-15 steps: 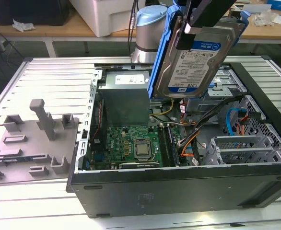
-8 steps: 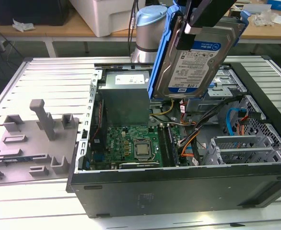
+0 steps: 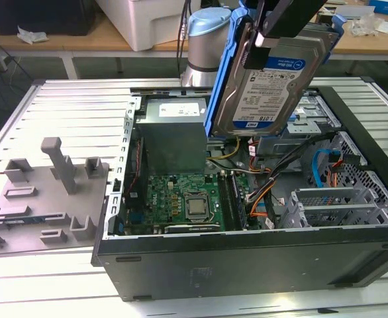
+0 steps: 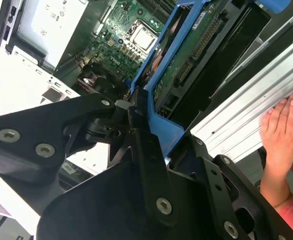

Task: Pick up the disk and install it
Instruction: 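Insert the disk into the insertion slot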

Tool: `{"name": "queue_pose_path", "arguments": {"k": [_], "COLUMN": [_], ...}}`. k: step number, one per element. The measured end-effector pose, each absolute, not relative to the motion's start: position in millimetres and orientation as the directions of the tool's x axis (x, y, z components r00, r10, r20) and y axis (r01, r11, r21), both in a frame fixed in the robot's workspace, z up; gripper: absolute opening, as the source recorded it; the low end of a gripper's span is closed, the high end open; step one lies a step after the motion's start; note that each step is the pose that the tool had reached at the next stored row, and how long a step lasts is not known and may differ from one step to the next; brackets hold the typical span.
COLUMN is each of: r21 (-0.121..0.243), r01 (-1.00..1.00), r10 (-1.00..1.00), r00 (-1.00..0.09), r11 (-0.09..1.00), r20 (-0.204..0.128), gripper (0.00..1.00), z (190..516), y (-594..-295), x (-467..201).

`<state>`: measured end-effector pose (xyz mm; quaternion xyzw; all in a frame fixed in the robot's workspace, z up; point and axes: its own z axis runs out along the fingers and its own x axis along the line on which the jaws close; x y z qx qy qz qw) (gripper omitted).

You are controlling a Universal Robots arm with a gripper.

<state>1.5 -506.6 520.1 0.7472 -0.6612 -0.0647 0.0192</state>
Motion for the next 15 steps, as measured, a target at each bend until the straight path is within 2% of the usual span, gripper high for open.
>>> {"name": "queue_pose_path", "arguments": {"k": [7,15], "r21": [0.078,0.007], "r01": [-0.989,-0.993], "r10": [-0.991,-0.992], "r00": [0.120,0.115], "r11": [-0.125,-0.116], "r20": [-0.067,-0.054], "gripper": [0.37,0.37], "z": [520.0,518.5], "y": [-508.9,-511.2], "x": [1.5,1.5]}}
